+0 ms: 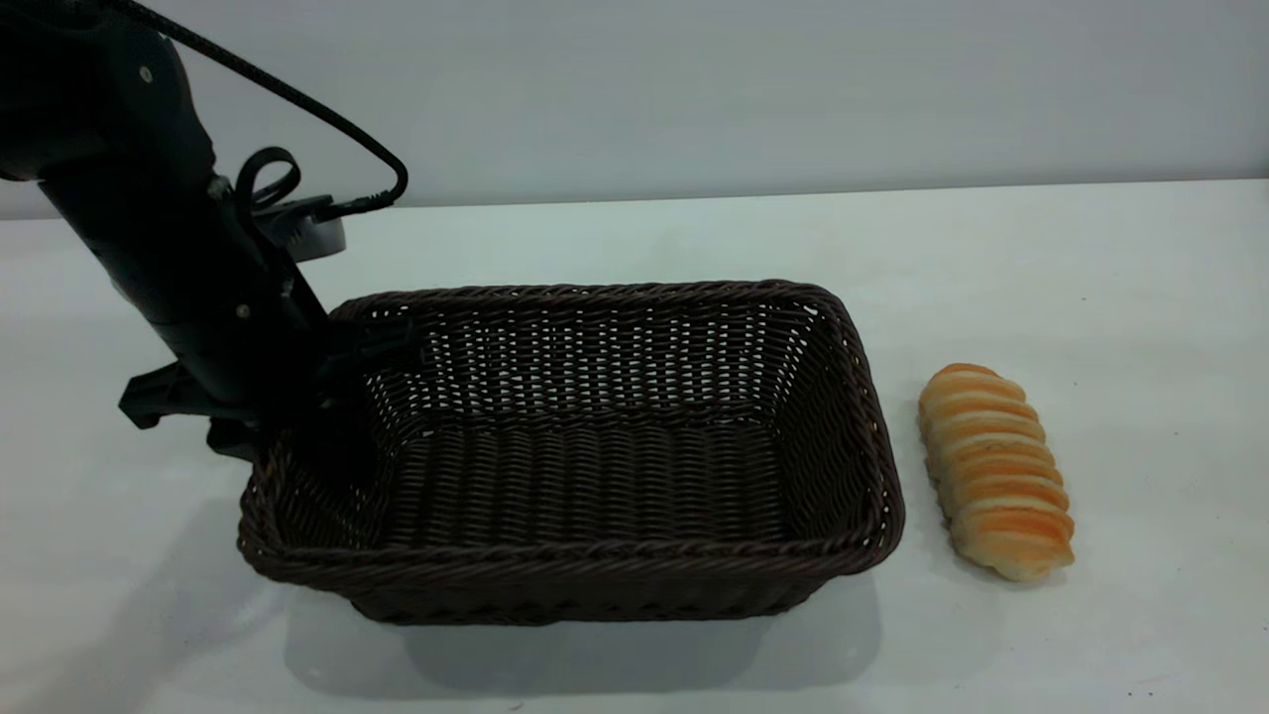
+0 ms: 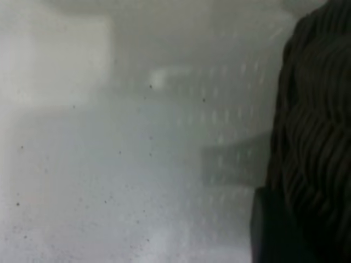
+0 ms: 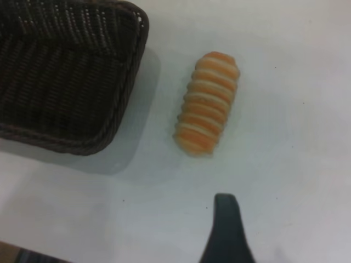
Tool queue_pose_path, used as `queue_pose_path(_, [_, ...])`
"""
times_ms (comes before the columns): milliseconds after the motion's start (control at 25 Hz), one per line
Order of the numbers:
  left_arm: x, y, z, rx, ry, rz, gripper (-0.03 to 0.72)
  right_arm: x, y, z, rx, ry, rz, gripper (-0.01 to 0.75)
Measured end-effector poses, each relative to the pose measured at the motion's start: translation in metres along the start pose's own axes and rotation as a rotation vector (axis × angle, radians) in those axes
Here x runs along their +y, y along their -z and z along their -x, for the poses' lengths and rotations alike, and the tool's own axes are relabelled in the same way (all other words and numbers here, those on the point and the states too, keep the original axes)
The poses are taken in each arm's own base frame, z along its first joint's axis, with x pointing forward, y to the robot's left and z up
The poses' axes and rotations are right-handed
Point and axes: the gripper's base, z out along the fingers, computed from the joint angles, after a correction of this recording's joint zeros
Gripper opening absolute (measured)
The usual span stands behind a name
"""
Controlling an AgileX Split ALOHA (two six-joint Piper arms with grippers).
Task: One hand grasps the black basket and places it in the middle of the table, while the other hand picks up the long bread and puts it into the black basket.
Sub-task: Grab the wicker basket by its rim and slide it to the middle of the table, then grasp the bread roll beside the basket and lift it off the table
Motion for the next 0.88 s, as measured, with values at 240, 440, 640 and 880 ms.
queue_pose_path(240, [-0.005, 0.03, 0.002, -0.035, -0.024, -0.015, 0.52, 0.0, 0.0, 0.0, 0.004, 0.006, -0.004, 0.57])
queue_pose_path(440, [-0.006, 0.078, -0.003, -0.053, -0.13, 0.023, 0.529, 0.0, -0.001, 0.0, 0.008, -0.002, 0.004, 0.57])
queue_pose_path(640, [-0.008, 0.135, -0.01, -0.166, -0.185, 0.031, 0.529, 0.0, -0.023, 0.003, 0.092, -0.028, 0.069, 0.56])
queue_pose_path(880, [-0.012, 0.208, -0.031, -0.35, -0.215, -0.019, 0.529, -0.008, -0.083, 0.026, 0.215, -0.08, 0.179, 0.513])
